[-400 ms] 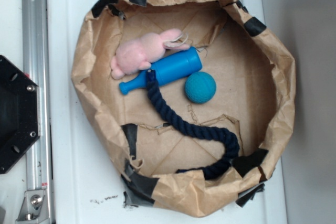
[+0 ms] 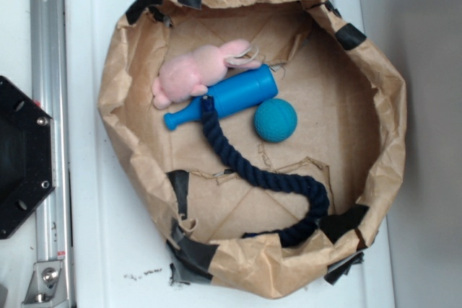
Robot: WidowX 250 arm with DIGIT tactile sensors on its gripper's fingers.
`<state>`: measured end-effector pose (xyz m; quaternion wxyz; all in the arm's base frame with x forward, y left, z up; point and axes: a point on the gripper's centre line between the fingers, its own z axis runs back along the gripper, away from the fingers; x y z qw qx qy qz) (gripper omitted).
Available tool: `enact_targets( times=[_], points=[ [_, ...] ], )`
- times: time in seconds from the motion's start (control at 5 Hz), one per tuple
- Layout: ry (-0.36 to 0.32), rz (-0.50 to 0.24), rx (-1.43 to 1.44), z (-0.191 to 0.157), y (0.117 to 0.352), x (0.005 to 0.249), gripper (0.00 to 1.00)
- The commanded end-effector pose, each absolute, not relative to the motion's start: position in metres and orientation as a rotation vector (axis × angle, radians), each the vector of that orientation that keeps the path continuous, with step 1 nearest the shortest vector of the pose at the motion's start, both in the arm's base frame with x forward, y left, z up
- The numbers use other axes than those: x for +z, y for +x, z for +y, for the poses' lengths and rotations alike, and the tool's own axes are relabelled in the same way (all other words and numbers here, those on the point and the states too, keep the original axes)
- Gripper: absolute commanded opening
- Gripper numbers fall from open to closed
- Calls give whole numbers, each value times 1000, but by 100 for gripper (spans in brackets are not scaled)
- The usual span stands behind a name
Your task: Grab the blue rope.
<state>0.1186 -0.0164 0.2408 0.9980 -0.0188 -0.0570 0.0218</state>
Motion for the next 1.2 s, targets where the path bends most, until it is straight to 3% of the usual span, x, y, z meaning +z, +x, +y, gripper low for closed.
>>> enact_targets(
  times=[0.0, 0.2, 0.4, 0.6, 0.8, 1.0],
  points=[
    [125, -368, -133, -8, 221, 213, 100],
    [155, -391, -230, -11, 258, 192, 100],
    [130, -317, -358, -15, 292, 139, 100],
    [113, -277, -409, -16, 298, 98, 100],
    [108, -237, -472, -20, 304, 74, 100],
    [55, -260, -509, -32, 311, 69, 100]
  ],
)
